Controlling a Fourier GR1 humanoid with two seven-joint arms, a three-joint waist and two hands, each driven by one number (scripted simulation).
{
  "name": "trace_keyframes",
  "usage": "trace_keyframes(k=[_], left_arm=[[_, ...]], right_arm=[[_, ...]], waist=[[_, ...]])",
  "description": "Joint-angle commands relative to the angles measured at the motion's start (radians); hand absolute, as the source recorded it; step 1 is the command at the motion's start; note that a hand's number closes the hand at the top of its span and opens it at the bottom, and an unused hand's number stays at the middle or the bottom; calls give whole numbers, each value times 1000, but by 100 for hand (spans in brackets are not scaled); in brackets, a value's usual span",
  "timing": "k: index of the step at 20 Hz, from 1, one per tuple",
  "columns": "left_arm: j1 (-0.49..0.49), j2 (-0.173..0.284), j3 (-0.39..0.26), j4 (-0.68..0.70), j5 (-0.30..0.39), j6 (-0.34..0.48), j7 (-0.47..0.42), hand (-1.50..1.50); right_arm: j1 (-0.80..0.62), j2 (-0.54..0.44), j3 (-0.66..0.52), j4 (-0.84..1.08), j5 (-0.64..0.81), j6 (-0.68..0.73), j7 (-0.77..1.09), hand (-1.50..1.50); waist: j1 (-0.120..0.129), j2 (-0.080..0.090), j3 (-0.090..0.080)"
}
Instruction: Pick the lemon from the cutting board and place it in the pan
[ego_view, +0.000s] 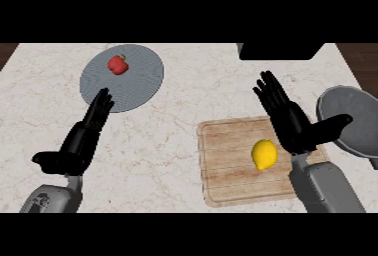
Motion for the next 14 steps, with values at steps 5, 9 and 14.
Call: trace_keyframes(k=[5, 9, 14], left_arm=[[-15, 26, 130, -27, 53, 88, 177, 0], [39, 39, 155, -25, 99, 75, 222, 0], [19, 38, 164, -53, 93, 101, 264, 0]], right_arm=[[-93, -188, -198, -134, 9, -40, 42, 150], [116, -335, -168, -130, 324, -213, -2, 150], [384, -449, -146, -366, 437, -219, 73, -150]], waist=[[19, -10, 25], [-25, -23, 22], [-35, -20, 23]])
